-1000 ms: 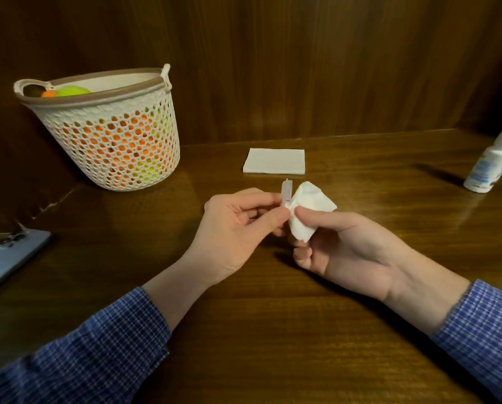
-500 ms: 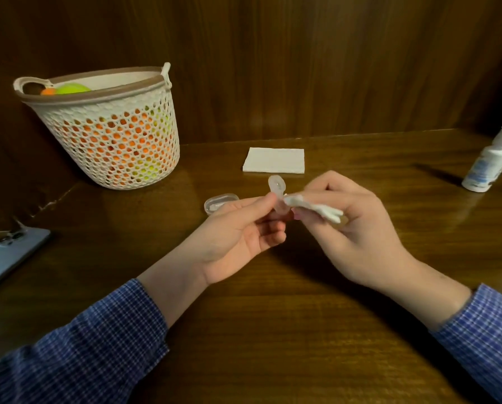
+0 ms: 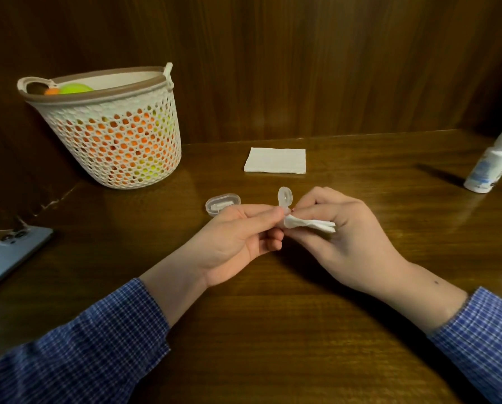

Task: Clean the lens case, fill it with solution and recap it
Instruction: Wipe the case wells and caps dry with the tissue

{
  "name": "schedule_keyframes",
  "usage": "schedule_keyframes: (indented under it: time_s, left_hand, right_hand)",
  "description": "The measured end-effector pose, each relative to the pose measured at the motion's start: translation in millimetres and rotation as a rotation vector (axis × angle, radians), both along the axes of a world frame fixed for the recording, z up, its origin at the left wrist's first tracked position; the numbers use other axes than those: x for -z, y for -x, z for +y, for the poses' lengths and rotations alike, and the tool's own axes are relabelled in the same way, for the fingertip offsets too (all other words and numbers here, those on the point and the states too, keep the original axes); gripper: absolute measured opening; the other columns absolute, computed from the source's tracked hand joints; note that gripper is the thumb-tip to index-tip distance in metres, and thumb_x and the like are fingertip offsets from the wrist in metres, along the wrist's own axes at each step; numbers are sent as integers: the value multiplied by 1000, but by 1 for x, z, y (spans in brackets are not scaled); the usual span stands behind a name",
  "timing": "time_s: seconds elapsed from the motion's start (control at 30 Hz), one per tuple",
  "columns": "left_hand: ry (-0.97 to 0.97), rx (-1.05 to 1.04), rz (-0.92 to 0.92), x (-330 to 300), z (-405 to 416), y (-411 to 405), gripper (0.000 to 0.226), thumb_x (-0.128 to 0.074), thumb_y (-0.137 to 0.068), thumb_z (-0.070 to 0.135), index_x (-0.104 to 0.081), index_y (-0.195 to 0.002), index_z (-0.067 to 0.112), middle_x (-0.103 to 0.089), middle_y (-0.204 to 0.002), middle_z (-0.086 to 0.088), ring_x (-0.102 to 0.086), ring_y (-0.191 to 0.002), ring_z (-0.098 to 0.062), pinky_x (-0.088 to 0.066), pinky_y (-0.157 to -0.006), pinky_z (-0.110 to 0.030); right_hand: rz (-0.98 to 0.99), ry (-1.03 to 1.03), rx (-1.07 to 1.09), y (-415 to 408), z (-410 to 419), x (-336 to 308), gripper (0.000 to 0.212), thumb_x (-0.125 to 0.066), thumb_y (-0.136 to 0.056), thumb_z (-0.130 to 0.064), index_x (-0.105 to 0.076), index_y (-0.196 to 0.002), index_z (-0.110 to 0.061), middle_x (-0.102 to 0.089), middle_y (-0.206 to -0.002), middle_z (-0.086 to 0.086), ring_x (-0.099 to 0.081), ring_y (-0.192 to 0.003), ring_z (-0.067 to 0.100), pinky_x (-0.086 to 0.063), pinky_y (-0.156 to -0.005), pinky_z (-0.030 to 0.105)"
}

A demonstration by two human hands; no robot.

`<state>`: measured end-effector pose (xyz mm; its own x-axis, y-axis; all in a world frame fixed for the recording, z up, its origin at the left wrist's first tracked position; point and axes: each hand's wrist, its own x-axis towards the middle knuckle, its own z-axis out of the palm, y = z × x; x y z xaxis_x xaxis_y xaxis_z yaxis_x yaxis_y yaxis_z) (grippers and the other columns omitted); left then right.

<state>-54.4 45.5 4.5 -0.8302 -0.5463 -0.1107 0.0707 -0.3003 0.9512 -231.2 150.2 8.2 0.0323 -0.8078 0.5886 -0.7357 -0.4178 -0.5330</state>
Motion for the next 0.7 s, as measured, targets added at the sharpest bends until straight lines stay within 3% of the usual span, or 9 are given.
schedule_keyframes:
  time_s: [0.13,0.23,0.33,0.4,0.47,0.57,0.7]
  left_hand:
    - [-57,29,5,-1,0,2,36,-69,-89,24,-75,-118,3,-64,-89,-4,-60,-75,-8,-54,-68,-21]
    - [-156,72,23,-6,-1,1,33,-70,-88,29,-77,-113,8,-64,-89,-3,-60,-73,-8,-54,-69,-22]
    - [-229,75,48,-9,-4,-2,27,-64,-93,28,-68,-112,9,-61,-86,-2,-57,-73,-9,-53,-67,-22]
    - [-246,82,48,-9,-4,-2,31,-62,-95,28,-62,-121,11,-60,-86,-1,-54,-73,-10,-51,-67,-22]
    - [-226,115,42,-9,-3,-1,33,-59,-99,30,-61,-128,14,-59,-84,0,-52,-73,-10,-47,-67,-23]
    - [-198,137,30,-9,-3,-1,24,-56,-103,32,-71,-116,19,-56,-82,1,-49,-70,-10,-45,-65,-24]
    - [-200,167,-17,-10,-1,-1,23,-55,-104,30,-69,-110,13,-54,-81,0,-47,-68,-10,-44,-62,-23]
  right_hand:
    - [-42,-81,-23,3,0,-3,9,-74,-91,-26,-79,-98,-25,-69,-91,-11,-65,-90,13,-51,-75,17]
    - [-326,-194,-139,11,1,-9,4,-74,-92,-27,-76,-91,-23,-72,-86,-4,-68,-79,12,-54,-67,22]
    - [-630,-199,-140,18,0,-13,2,-75,-92,-18,-76,-93,-17,-75,-90,4,-72,-86,21,-58,-71,28]
    - [-535,-80,-54,19,-1,-12,9,-75,-93,-16,-75,-92,-25,-75,-86,-4,-72,-81,12,-55,-66,24]
    - [-294,52,-1,17,-2,-9,12,-74,-94,-13,-76,-96,-25,-74,-85,-7,-70,-82,15,-55,-67,32]
    - [-52,186,10,16,-4,-2,18,-72,-94,-4,-79,-107,-13,-72,-95,3,-67,-88,19,-55,-73,40]
    - [108,245,39,17,-8,6,21,-73,-91,-3,-80,-109,-13,-66,-95,5,-60,-86,24,-49,-68,42]
